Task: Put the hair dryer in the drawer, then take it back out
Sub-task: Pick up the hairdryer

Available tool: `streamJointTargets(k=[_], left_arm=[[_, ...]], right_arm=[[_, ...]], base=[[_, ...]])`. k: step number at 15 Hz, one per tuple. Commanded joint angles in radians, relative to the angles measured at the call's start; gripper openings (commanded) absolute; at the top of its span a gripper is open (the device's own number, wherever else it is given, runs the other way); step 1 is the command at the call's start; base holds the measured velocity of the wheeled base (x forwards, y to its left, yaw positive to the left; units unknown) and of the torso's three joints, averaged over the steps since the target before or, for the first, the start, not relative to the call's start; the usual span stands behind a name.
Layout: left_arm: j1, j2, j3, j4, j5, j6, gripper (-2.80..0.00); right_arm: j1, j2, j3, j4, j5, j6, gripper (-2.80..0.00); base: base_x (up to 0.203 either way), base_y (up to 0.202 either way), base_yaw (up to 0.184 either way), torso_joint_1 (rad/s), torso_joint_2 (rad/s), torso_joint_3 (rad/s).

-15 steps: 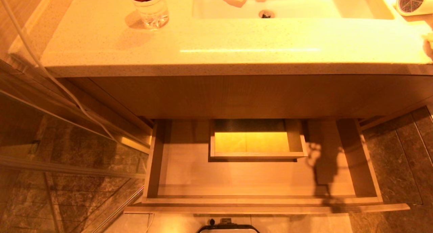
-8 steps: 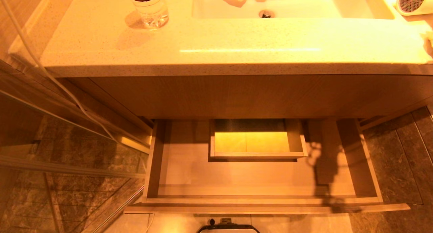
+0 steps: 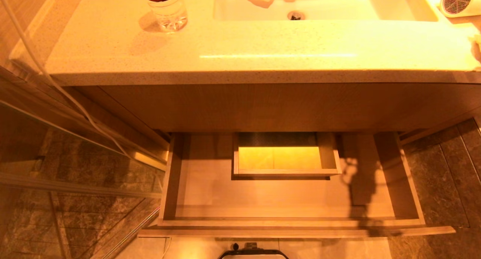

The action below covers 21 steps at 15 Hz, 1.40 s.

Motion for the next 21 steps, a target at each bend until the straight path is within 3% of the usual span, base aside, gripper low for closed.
streamJointTargets(k=[1,3,4,5,21], left_arm=[[0.0,0.0,0.002,0.0,0.0,0.0,-2.8],[0.0,0.0,0.002,0.0,0.0,0.0,-2.8],[0.0,0.0,0.002,0.001,0.0,0.0,-2.8],[0.0,0.0,0.002,0.0,0.0,0.0,-2.8],[0.0,0.001,0.002,0.0,0.0,0.0,-2.8]], right_arm=[[0.0,0.009,-0.001,0.003,0.001,0.005,0.0],[0.001,0.012,-0.001,0.003,0.001,0.025,0.0],[0.001,0.013,-0.001,0.008,0.001,0.027,-1.9],[0.001,0.015,0.0,0.012,0.001,0.027,-2.8],[0.001,-0.064,0.0,0.047,0.007,0.017,-2.8]], base=[[0.0,0.0,0.0,0.0,0.0,0.0],[0.0,0.0,0.0,0.0,0.0,0.0],[0.0,0.0,0.0,0.0,0.0,0.0],[0.0,0.0,0.0,0.0,0.0,0.0],[0.0,0.0,0.0,0.0,0.0,0.0]])
